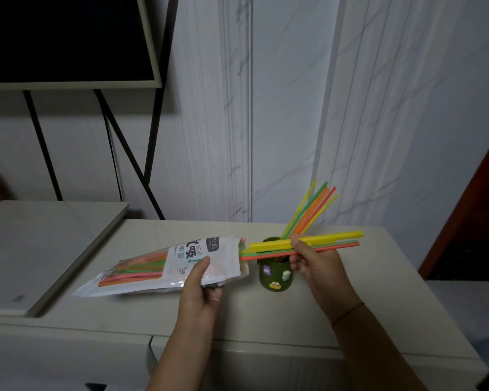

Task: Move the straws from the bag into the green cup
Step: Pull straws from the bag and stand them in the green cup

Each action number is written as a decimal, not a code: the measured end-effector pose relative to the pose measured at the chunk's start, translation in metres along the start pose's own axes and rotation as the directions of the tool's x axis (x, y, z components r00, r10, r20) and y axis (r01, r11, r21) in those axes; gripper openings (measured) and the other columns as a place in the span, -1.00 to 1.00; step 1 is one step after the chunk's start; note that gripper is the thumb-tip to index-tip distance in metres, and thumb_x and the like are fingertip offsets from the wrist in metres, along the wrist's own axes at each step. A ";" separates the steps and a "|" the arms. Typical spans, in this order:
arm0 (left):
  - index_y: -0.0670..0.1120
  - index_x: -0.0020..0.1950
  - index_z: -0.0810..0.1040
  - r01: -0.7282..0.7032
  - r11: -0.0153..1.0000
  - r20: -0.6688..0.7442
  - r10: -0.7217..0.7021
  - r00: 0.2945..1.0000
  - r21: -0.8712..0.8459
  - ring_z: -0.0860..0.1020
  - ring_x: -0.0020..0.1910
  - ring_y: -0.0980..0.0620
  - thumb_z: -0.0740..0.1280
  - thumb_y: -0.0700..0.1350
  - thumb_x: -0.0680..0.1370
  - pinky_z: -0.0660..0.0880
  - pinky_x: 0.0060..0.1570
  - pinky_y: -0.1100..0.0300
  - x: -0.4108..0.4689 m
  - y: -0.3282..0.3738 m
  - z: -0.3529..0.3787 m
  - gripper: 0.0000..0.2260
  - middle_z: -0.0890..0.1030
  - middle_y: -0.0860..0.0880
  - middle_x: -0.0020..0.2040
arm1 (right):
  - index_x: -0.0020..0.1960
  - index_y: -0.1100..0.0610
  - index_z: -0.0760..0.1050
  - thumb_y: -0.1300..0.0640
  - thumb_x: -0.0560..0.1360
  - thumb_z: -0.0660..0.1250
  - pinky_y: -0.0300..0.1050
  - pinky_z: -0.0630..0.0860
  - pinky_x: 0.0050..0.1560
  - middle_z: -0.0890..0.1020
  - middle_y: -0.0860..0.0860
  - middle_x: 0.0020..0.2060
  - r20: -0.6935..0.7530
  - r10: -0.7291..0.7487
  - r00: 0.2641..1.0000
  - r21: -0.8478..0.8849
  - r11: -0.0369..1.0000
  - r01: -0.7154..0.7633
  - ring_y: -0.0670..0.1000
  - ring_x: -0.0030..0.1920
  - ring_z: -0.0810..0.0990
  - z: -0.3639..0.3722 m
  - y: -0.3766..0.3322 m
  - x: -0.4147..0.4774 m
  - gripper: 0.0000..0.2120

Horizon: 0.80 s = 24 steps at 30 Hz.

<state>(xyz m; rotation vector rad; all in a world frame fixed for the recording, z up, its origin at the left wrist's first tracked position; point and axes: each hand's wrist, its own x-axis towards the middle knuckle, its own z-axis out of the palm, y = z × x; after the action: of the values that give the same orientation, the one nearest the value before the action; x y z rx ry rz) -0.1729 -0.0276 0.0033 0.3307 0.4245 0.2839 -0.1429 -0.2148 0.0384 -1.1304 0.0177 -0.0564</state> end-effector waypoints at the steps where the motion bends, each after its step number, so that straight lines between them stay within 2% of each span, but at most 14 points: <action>1: -0.06 0.15 0.50 0.007 1.000 -0.012 -0.007 1.000 -0.003 0.66 -0.02 -0.03 0.32 -0.38 0.49 0.65 -0.34 0.10 -0.001 -0.001 0.000 -0.69 0.69 -0.09 0.00 | -0.18 0.24 0.56 0.31 0.49 0.30 -0.28 0.45 -0.52 0.54 0.02 -0.55 0.004 0.008 1.000 0.005 1.000 -0.008 -0.11 -0.54 0.50 0.002 0.001 -0.001 -0.90; 7: -0.08 0.09 0.52 0.038 0.999 -0.037 -0.037 0.999 0.012 0.67 -0.09 -0.02 0.34 -0.38 0.47 0.65 -0.35 0.10 -0.006 -0.012 0.001 -0.72 0.71 -0.08 -0.10 | -0.12 0.28 0.53 0.33 0.52 0.26 -0.25 0.47 -0.53 0.53 0.04 -0.56 0.028 0.030 0.999 0.059 0.998 -0.032 -0.10 -0.55 0.50 0.016 0.012 -0.009 -0.91; 11: -0.07 0.08 0.52 0.046 0.999 -0.022 -0.045 0.999 0.028 0.66 -0.03 -0.06 0.34 -0.38 0.47 0.66 -0.26 0.04 -0.009 -0.018 0.001 -0.72 0.74 -0.06 -0.17 | -0.10 0.25 0.53 0.29 0.52 0.27 -0.19 0.55 -0.43 0.54 0.08 -0.49 0.030 0.042 0.999 -0.011 0.999 -0.042 -0.08 -0.51 0.52 0.022 0.019 -0.012 -0.92; 14: -0.07 0.09 0.53 0.056 0.998 -0.009 -0.056 0.998 0.037 0.67 -0.08 -0.03 0.33 -0.38 0.48 0.65 -0.33 0.09 -0.010 -0.021 0.002 -0.72 0.74 -0.06 -0.18 | -0.09 0.26 0.53 0.30 0.52 0.28 -0.22 0.54 -0.44 0.54 0.12 -0.44 0.018 0.040 0.999 -0.023 0.999 -0.040 -0.08 -0.52 0.52 0.024 0.022 -0.013 -0.93; 16: -0.07 0.09 0.53 0.056 0.998 -0.006 -0.056 0.998 0.034 0.68 -0.09 -0.04 0.34 -0.38 0.47 0.66 -0.32 0.07 -0.009 -0.020 0.001 -0.71 0.74 -0.07 -0.16 | -0.11 0.26 0.55 0.30 0.51 0.29 -0.18 0.57 -0.40 0.55 0.11 -0.46 0.010 0.034 0.999 -0.035 0.999 -0.034 -0.06 -0.51 0.53 0.023 0.021 -0.014 -0.93; 18: -0.07 0.10 0.53 0.045 0.999 -0.007 -0.045 0.999 0.025 0.67 -0.02 -0.05 0.35 -0.38 0.46 0.66 -0.21 0.00 -0.007 -0.015 0.000 -0.70 0.74 -0.08 -0.11 | -0.14 0.27 0.55 0.29 0.51 0.30 -0.16 0.56 -0.41 0.56 0.09 -0.50 -0.007 0.016 1.000 -0.051 0.999 -0.016 -0.05 -0.51 0.53 0.018 0.016 -0.012 -0.92; 20: -0.07 0.14 0.51 0.029 1.000 -0.020 -0.029 0.999 0.008 0.65 0.03 -0.06 0.35 -0.37 0.47 0.62 -0.12 -0.05 -0.003 -0.008 -0.003 -0.69 0.71 -0.10 -0.01 | -0.19 0.27 0.56 0.28 0.50 0.31 -0.20 0.50 -0.46 0.55 0.07 -0.51 -0.047 -0.008 0.999 -0.069 0.998 0.005 -0.06 -0.52 0.52 0.011 0.009 -0.008 -0.89; 24: -0.07 0.22 0.47 0.001 1.000 -0.037 -0.001 0.999 -0.003 0.64 0.06 -0.04 0.34 -0.36 0.49 0.60 -0.10 -0.05 0.004 0.004 -0.007 -0.64 0.67 -0.10 0.08 | -0.22 0.28 0.54 0.31 0.50 0.30 -0.26 0.53 -0.48 0.57 0.03 -0.55 -0.101 -0.036 0.994 -0.039 0.999 0.032 -0.10 -0.54 0.54 -0.006 -0.008 0.003 -0.87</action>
<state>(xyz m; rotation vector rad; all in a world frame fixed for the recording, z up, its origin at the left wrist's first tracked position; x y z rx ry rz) -0.1733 -0.0211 -0.0023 0.3232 0.4606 0.2894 -0.1408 -0.2235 0.0427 -1.1641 0.0903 -0.1439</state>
